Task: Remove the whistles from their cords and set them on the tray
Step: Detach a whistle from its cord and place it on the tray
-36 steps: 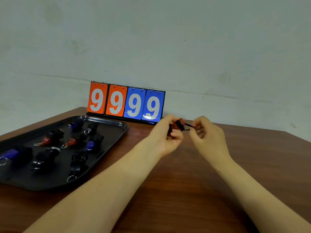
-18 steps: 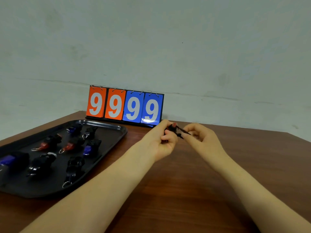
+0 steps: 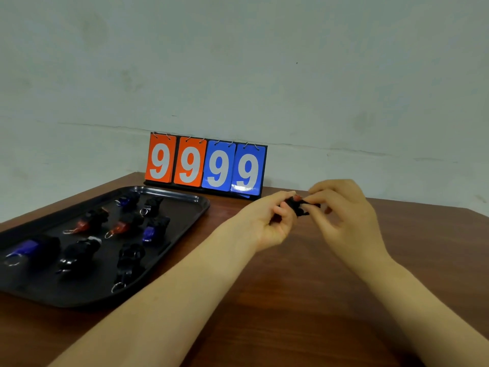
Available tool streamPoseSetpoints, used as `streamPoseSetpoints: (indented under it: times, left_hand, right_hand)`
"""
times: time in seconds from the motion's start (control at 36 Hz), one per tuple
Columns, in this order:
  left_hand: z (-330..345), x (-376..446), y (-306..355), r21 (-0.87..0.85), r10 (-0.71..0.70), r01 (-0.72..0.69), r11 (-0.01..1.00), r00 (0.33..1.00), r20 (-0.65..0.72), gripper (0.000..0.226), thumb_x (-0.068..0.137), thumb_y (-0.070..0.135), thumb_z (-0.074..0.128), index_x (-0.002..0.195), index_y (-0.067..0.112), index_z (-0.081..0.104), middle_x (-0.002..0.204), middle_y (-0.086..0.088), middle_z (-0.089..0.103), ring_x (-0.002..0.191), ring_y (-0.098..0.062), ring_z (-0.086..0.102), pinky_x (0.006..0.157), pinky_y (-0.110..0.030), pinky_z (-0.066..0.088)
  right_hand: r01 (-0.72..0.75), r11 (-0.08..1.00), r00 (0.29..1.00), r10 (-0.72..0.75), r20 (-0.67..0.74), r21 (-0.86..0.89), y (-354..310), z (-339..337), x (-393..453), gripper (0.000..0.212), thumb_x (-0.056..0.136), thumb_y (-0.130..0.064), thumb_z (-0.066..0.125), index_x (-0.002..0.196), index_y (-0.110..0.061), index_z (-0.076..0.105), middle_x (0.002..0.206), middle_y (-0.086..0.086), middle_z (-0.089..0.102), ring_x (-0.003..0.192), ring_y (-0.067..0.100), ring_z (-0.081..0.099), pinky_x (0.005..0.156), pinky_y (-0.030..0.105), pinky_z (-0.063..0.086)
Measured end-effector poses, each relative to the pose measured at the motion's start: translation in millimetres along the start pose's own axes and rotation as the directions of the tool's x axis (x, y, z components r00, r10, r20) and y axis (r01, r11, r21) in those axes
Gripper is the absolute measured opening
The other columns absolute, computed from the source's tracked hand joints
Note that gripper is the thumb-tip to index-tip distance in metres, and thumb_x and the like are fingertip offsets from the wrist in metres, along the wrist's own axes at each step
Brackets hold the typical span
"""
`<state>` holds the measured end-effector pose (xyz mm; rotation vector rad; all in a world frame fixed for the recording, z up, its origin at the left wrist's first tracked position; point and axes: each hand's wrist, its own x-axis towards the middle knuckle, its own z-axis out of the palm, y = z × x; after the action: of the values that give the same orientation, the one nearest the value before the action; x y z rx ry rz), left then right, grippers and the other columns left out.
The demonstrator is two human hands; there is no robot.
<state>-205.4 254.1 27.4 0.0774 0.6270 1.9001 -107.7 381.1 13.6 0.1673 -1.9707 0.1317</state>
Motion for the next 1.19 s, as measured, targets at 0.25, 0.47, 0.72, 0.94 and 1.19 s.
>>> streamPoseSetpoints:
  times: [0.25, 0.47, 0.72, 0.94, 1.19]
  left_hand:
    - [3, -3, -4, 0.120, 0.054, -0.046, 0.992, 0.996, -0.064, 0.029, 0.097, 0.024, 0.055, 0.113, -0.001, 0.052, 0.066, -0.012, 0.052, 0.038, -0.008, 0.046, 0.034, -0.011, 0.039]
    - [9, -8, -8, 0.276, 0.270, -0.260, 0.925, 0.963, 0.002, 0.015, 0.094, -0.003, 0.034, 0.101, 0.000, 0.047, 0.114, -0.028, 0.050, 0.065, -0.024, 0.061, 0.047, -0.023, 0.053]
    - [17, -10, -13, 0.452, 0.419, -0.424, 0.785, 0.900, 0.115, 0.019, 0.096, -0.001, 0.043, 0.102, -0.008, 0.060, 0.100, -0.020, 0.063, 0.086, -0.027, 0.067, 0.069, -0.029, 0.060]
    - [18, -13, -13, 0.573, 0.472, -0.481, 0.663, 0.863, 0.179, 0.023, 0.095, -0.007, 0.046, 0.089, 0.002, 0.066, 0.093, -0.013, 0.068, 0.084, -0.018, 0.068, 0.073, -0.025, 0.059]
    - [2, -2, -3, 0.785, 0.566, -0.472, 0.402, 0.802, 0.193, 0.015, 0.092, 0.008, 0.061, 0.106, 0.005, 0.067, 0.108, -0.016, 0.068, 0.096, -0.020, 0.070, 0.070, -0.019, 0.056]
  right_hand:
    - [-0.215, 0.935, 0.968, 0.165, 0.190, 0.284, -8, -1, -2, 0.016, 0.083, -0.003, 0.071, 0.089, -0.018, 0.071, 0.099, -0.018, 0.069, 0.095, -0.002, 0.064, 0.081, 0.010, 0.049]
    - [-0.425, 0.851, 0.905, 0.386, 0.181, 0.309, -6, 4, -3, 0.013, 0.085, -0.007, 0.069, 0.086, -0.020, 0.070, 0.085, -0.014, 0.069, 0.086, -0.001, 0.063, 0.077, 0.011, 0.048]
    - [-0.564, 0.685, 0.804, 0.584, 0.116, 0.462, -3, 0, 4, 0.015, 0.087, -0.007, 0.066, 0.074, -0.016, 0.065, 0.074, -0.009, 0.067, 0.070, -0.006, 0.059, 0.065, 0.006, 0.043]
    - [-0.603, 0.621, 0.764, 0.629, 0.141, 0.501, -1, -1, 5, 0.009, 0.087, -0.006, 0.065, 0.078, -0.006, 0.065, 0.074, -0.001, 0.067, 0.066, -0.003, 0.060, 0.063, 0.008, 0.044]
    - [-0.609, 0.619, 0.767, 0.620, 0.168, 0.495, 0, -4, 4, 0.014, 0.087, -0.004, 0.065, 0.075, -0.012, 0.063, 0.075, -0.003, 0.067, 0.065, -0.004, 0.062, 0.063, 0.010, 0.047]
